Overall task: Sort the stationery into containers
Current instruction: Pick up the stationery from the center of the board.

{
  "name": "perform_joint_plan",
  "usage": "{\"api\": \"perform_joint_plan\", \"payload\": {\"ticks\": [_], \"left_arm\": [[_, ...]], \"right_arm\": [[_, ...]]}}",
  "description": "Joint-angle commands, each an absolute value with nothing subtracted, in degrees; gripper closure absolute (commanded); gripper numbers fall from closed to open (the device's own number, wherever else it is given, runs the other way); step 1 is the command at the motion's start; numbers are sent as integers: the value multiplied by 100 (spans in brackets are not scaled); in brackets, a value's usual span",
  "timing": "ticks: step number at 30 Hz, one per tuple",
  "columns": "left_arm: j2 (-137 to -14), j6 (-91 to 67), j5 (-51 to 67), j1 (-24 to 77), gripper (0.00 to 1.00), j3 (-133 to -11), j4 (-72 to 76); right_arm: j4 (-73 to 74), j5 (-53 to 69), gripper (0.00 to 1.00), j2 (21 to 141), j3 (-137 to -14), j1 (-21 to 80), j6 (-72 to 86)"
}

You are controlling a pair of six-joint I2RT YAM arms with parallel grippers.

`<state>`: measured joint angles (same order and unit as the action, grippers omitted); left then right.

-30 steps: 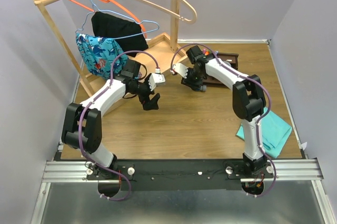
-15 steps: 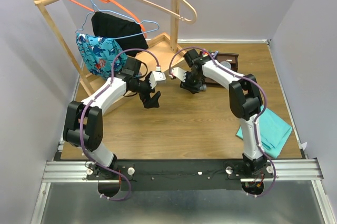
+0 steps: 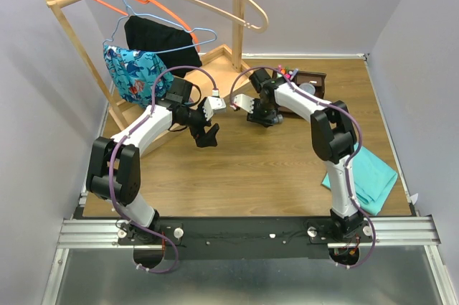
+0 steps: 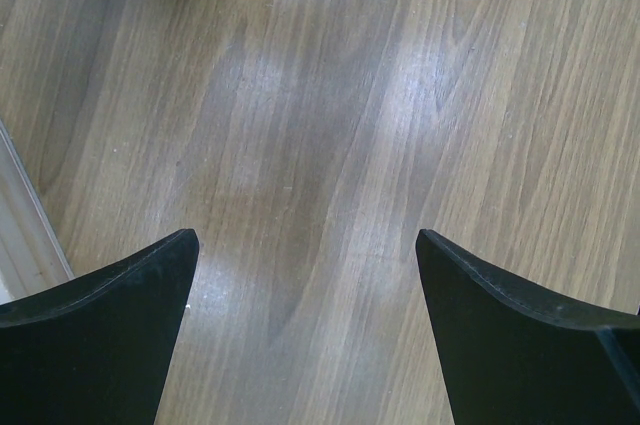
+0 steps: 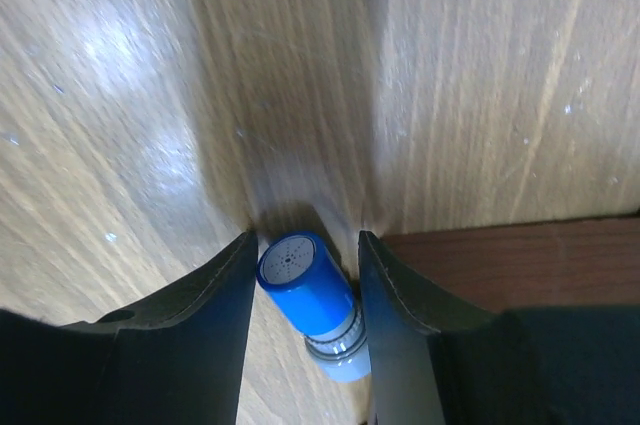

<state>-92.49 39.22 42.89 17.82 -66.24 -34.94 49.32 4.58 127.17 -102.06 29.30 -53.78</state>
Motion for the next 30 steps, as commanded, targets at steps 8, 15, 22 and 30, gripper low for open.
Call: {"api": "perform_joint_plan", "payload": {"ticks": [8, 15, 22, 30], "left_arm": [[-9343, 3771, 4482, 1758, 1, -6820, -3384], [-9325, 3762, 4509, 1758, 1, -6776, -3366], [-9343, 3850, 4570, 1758, 1, -6724, -3428], [-9492, 3639, 4790, 1784, 1, -6741, -3252]], "right_arm": [[4834, -343, 46, 12560, -9967, 2865, -5915], [4764, -264, 58, 12542, -10028, 2874, -5915], [5027, 517, 68, 12288, -10546, 2874, -5398], [4343, 1879, 72, 11287, -9757, 2830, -3414]]}}
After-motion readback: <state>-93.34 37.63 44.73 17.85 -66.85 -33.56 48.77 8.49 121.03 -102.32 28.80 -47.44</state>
